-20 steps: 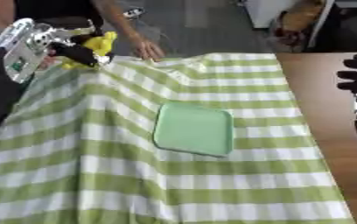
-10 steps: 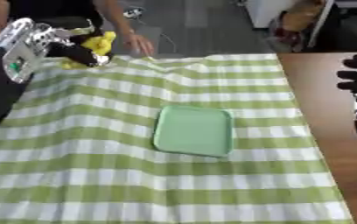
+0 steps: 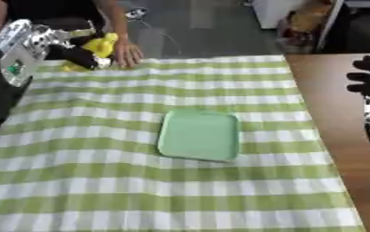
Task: Pick up objects on the table and place them in the box.
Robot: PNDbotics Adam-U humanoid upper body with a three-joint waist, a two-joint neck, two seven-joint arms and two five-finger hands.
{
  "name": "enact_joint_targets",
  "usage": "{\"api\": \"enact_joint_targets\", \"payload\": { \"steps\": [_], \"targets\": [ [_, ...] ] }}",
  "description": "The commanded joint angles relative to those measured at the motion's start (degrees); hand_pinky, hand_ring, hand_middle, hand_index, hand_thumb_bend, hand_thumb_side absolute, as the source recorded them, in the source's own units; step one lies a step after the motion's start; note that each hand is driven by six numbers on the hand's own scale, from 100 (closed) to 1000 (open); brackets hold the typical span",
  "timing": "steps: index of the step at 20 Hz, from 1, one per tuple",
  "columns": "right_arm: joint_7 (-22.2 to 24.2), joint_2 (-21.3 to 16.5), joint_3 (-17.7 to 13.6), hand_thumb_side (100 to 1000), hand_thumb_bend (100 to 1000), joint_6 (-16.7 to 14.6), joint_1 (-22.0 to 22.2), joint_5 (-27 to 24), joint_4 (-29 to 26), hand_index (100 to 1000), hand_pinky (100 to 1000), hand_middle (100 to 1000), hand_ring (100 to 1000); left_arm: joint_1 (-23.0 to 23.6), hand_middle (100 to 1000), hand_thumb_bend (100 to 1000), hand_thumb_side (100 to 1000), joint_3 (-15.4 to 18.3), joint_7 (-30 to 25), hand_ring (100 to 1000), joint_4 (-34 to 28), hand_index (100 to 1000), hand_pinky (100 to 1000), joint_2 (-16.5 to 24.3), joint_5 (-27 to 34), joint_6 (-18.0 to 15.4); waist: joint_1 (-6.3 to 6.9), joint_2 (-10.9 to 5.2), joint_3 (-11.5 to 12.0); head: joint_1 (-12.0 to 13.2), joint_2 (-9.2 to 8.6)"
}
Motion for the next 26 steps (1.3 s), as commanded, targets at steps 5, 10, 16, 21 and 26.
{"api": "enact_joint_targets", "payload": {
  "steps": [5, 10, 16, 21, 26],
  "targets": [
    [0.49, -0.74, -0.01, 834, 100, -0.13, -0.93, -0.21, -0.75, 887, 693, 780, 750, -4.21, 142, 100, 524, 1.47, 1.67, 100, 2.2, 319, 100, -6.29, -2.77, 0.41, -0.24, -0.74, -0.96, 1.17, -0.51],
    [0.79, -0.33, 0.31, 834, 100, -0.25, -1.43, -0.57, -0.86, 887, 693, 780, 750, -5.55, 140, 100, 523, 2.27, 4.25, 100, 4.57, 316, 100, -12.7, -7.11, 0.66, -0.57, -0.25, -2.54, 3.04, -1.76],
    [0.91, -0.09, 0.36, 834, 100, -0.29, -1.68, -0.78, -1.0, 888, 693, 781, 751, -5.29, 139, 100, 523, 3.13, 6.74, 100, 6.73, 315, 100, -16.28, -10.16, 0.62, -1.2, 0.28, -4.1, 3.69, -3.31],
    [0.98, 0.01, 0.38, 834, 100, -0.32, -1.95, -0.86, -1.09, 888, 693, 781, 751, -4.9, 139, 100, 523, 3.14, 7.31, 100, 7.5, 315, 100, -17.1, -11.62, 0.17, -1.46, 0.64, -4.73, 4.01, -3.93],
    [1.14, 0.13, 0.47, 833, 100, -0.35, -2.18, -0.9, -1.15, 888, 694, 781, 751, -4.72, 139, 100, 524, 3.08, 7.56, 100, 7.78, 315, 100, -17.78, -12.26, -0.24, -1.57, 0.91, -5.26, 4.23, -4.25]
  ]
}}
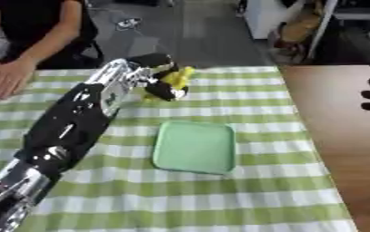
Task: Pick up objects on the table and place them in the box.
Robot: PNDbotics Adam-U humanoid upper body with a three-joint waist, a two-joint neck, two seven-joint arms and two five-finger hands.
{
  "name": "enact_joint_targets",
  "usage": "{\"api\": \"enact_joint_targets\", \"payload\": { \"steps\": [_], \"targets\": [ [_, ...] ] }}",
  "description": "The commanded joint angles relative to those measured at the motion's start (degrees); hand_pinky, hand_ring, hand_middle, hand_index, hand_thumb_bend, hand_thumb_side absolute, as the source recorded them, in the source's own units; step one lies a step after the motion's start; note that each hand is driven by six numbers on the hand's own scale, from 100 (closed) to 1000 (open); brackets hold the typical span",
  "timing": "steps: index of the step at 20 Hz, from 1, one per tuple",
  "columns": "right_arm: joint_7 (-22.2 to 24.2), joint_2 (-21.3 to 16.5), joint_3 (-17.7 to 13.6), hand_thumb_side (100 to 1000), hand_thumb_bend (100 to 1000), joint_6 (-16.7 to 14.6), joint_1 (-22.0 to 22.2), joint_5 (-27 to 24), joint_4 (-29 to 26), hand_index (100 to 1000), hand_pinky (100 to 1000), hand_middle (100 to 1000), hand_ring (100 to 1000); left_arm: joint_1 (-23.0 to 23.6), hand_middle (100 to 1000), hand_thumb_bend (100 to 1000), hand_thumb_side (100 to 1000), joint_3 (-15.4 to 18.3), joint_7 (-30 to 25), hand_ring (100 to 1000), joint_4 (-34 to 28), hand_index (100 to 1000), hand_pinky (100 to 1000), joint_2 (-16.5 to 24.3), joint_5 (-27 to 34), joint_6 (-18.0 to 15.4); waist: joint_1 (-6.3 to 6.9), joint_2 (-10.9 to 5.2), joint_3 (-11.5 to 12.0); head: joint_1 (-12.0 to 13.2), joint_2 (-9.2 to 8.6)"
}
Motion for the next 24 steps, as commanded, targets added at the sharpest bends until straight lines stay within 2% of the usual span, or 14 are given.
{"api": "enact_joint_targets", "payload": {
  "steps": [1, 11, 14, 16, 24],
  "targets": [
    [0.37, -0.43, -0.05, 833, 100, -0.08, -0.9, -0.34, -1.11, 888, 694, 781, 751, -1.04, 139, 100, 524, 0.41, 0.42, 100, -0.51, 315, 100, -0.2, -0.58, -0.32, -0.19, -0.49, -0.42, 0.71, -1.21],
    [0.73, -0.12, 0.27, 834, 100, -0.2, -1.86, -0.59, -1.34, 889, 694, 782, 751, -0.46, 144, 100, 587, -0.13, 1.48, 100, -0.59, 315, 100, -2.19, -1.72, -0.57, 0.01, 0.25, -2.19, 1.04, -2.32],
    [0.81, -0.05, 0.32, 834, 100, -0.23, -2.09, -0.65, -1.4, 889, 694, 782, 751, -0.2, 184, 100, 631, -0.35, 1.87, 100, -0.52, 354, 100, -2.59, -1.95, -0.78, 0.09, 0.43, -2.59, 1.04, -2.5],
    [0.84, 0.0, 0.34, 834, 100, -0.25, -2.23, -0.71, -1.45, 889, 694, 782, 751, 0.02, 220, 100, 706, -0.46, 2.51, 100, -0.63, 389, 100, -2.87, -2.07, -1.24, 0.11, 0.52, -2.78, 0.99, -2.52],
    [0.98, 0.21, 0.38, 833, 100, -0.29, -2.55, -0.81, -1.57, 889, 695, 782, 752, 1.14, 221, 100, 710, -1.09, 3.58, 100, -0.25, 389, 100, -3.62, -2.94, -2.91, 0.12, 0.93, -3.3, 0.97, -2.62]
  ]
}}
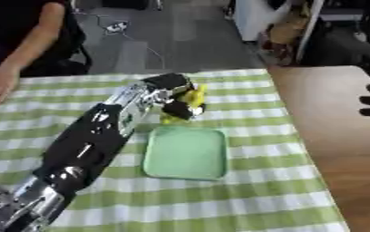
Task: Pick up objects on the table and place them in the box.
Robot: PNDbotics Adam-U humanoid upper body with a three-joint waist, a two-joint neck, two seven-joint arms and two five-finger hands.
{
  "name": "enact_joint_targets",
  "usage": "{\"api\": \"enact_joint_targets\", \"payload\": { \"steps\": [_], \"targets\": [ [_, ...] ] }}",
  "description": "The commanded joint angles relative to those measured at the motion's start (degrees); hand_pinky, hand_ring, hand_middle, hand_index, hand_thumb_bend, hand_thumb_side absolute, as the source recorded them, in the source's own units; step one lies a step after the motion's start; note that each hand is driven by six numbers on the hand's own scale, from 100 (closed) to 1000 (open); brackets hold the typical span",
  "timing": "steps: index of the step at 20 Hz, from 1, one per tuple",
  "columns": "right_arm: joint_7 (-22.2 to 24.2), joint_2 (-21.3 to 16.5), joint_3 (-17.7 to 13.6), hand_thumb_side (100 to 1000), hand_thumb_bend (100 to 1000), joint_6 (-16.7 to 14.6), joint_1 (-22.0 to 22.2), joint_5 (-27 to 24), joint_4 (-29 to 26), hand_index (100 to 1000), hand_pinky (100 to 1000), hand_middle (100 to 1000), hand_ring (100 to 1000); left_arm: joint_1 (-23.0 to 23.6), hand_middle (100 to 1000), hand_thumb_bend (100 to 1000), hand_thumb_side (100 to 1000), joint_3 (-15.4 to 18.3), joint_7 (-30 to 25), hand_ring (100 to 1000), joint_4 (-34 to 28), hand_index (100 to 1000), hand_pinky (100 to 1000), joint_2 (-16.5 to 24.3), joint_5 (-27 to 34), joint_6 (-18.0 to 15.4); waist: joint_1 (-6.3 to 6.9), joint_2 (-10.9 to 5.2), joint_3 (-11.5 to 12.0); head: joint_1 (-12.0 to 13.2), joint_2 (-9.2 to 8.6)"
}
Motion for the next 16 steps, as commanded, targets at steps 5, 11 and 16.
{"api": "enact_joint_targets", "payload": {
  "steps": [5, 11, 16],
  "targets": [
    [0.19, -0.41, -0.3, 833, 100, 0.01, -0.71, -0.18, -0.88, 889, 695, 782, 752, -0.13, 285, 100, 698, -0.77, -0.41, 100, -0.1, 411, 100, 0.27, -0.82, -1.22, -0.04, -0.6, 0.09, 0.29, -0.31],
    [-0.04, -0.65, -0.61, 834, 100, 0.06, -0.31, 0.06, -0.75, 890, 695, 782, 752, 0.11, 541, 600, 764, -2.27, -4.41, 449, -0.91, 605, 282, 1.16, 0.29, -4.11, 0.03, -0.98, 0.73, -0.04, 0.21],
    [-0.12, -0.72, -0.68, 834, 100, 0.04, -0.17, 0.13, -0.73, 890, 696, 783, 752, 0.35, 623, 719, 801, -2.92, -6.47, 544, -2.18, 680, 369, 1.61, 1.44, -5.13, -0.04, -1.09, 1.07, -0.07, 0.33]
  ]
}}
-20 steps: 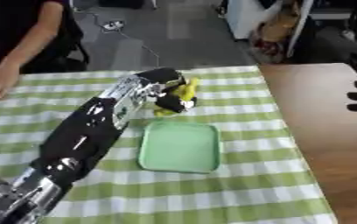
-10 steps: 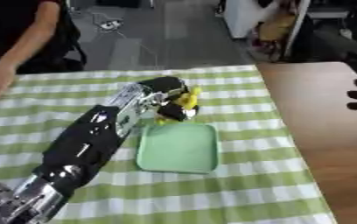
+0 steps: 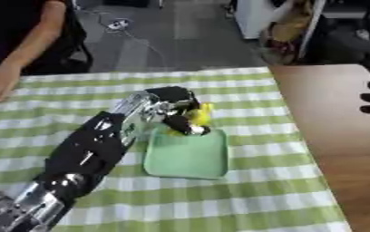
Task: Pick up objects on the table and place them in the box.
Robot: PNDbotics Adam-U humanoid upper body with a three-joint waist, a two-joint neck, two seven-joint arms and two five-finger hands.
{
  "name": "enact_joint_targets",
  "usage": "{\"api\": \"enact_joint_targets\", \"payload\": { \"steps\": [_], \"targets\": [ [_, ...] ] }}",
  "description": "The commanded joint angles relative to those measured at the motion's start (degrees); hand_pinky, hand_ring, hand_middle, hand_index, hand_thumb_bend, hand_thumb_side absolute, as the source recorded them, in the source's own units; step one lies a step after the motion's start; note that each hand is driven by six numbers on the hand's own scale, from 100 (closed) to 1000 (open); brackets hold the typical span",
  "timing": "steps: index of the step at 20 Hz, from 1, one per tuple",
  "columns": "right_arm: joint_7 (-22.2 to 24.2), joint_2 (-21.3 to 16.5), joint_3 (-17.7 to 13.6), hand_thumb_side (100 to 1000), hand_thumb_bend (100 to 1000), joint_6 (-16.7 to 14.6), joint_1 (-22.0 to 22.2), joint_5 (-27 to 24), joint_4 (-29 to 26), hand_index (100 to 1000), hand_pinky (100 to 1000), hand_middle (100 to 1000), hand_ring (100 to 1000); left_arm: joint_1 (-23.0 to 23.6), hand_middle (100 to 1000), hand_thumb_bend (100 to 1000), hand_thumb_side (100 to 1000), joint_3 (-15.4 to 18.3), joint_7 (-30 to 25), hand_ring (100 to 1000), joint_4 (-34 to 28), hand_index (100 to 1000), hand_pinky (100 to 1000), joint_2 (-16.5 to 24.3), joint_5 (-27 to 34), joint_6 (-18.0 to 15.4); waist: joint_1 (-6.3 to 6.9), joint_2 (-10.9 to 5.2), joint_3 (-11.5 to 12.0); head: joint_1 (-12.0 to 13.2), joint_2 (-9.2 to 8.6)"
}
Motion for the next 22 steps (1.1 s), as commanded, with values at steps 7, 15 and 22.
{"api": "enact_joint_targets", "payload": {
  "steps": [7, 15, 22],
  "targets": [
    [-0.01, -0.71, -0.37, 834, 100, -0.01, -0.2, 0.07, -0.71, 890, 696, 783, 752, -0.23, 656, 753, 818, -0.53, -0.72, 583, -1.79, 701, 404, 0.88, 1.27, -0.58, -0.17, -0.89, 0.18, -0.13, -0.02],
    [0.09, -0.69, -0.36, 833, 100, -0.07, -0.19, 0.0, -0.67, 890, 696, 783, 753, -0.19, 656, 755, 821, -0.59, -0.4, 589, -2.1, 708, 417, 0.93, 1.48, -0.6, -0.19, -0.87, 0.25, -0.17, -0.06],
    [0.1, -0.69, -0.46, 834, 100, -0.09, -0.1, -0.01, -0.59, 891, 696, 784, 753, -0.41, 664, 746, 834, -0.54, 0.32, 587, -3.65, 728, 428, 1.6, 3.06, -0.59, -0.25, -1.09, 0.68, -0.32, -0.16]
  ]
}}
